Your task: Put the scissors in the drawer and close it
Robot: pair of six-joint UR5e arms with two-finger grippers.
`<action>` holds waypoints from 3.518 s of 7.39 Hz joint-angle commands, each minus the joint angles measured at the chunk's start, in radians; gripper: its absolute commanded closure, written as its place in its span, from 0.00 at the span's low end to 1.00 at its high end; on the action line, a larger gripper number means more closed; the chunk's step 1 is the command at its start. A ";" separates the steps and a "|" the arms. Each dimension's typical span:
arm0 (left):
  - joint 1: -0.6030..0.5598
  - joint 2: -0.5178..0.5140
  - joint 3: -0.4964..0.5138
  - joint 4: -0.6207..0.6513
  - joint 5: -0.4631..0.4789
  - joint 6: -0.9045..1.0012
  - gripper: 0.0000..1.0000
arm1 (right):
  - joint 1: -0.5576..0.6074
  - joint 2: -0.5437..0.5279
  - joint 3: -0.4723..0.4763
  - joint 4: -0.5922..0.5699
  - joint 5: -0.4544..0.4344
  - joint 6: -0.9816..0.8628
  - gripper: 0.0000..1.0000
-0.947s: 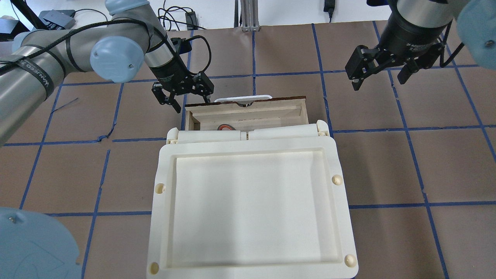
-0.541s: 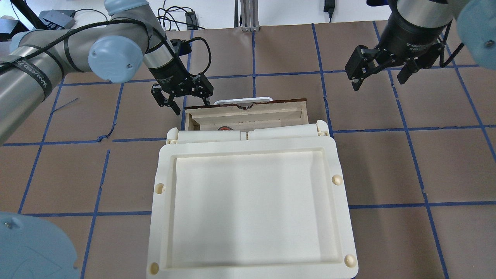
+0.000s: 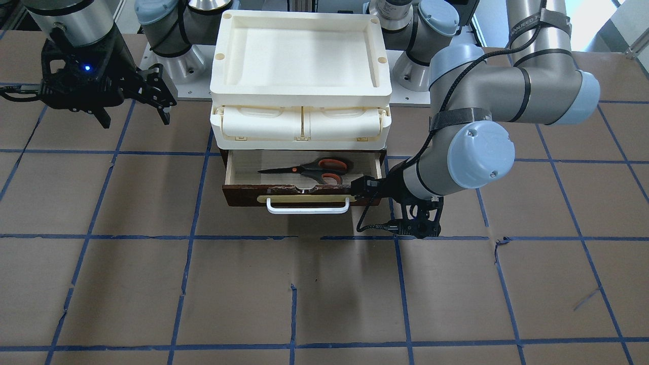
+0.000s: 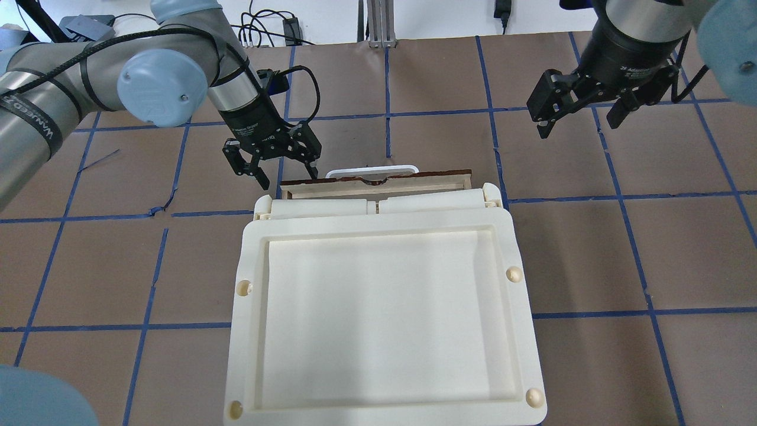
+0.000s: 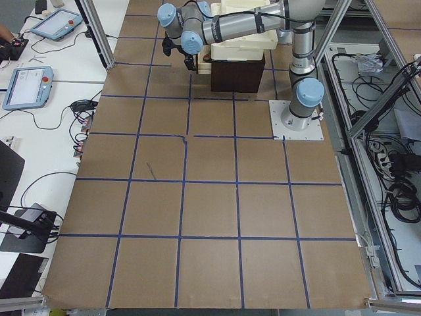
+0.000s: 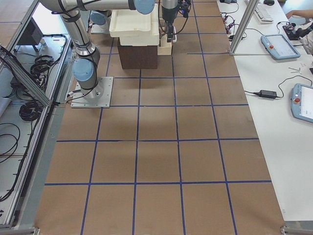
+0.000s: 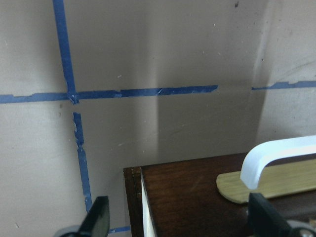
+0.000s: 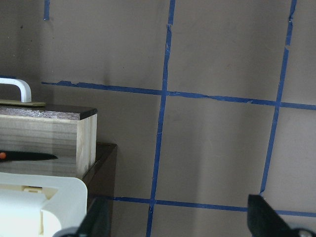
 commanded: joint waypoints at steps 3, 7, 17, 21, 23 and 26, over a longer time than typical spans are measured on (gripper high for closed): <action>-0.005 0.018 -0.037 -0.006 0.002 -0.003 0.00 | 0.000 0.000 0.000 -0.001 0.002 0.000 0.00; -0.019 0.064 -0.057 -0.102 0.005 -0.014 0.00 | 0.000 0.000 0.000 -0.001 0.005 0.000 0.00; -0.004 0.073 0.080 0.034 0.119 0.000 0.00 | 0.000 0.000 0.012 -0.001 0.005 0.001 0.00; 0.075 0.221 0.146 0.040 0.209 0.002 0.00 | 0.000 0.000 0.014 -0.001 0.006 0.001 0.00; 0.149 0.251 0.138 0.030 0.210 0.083 0.00 | 0.000 -0.002 0.014 -0.001 0.006 0.006 0.00; 0.139 0.263 0.132 0.020 0.213 0.075 0.00 | 0.000 -0.002 0.011 -0.001 0.005 0.006 0.00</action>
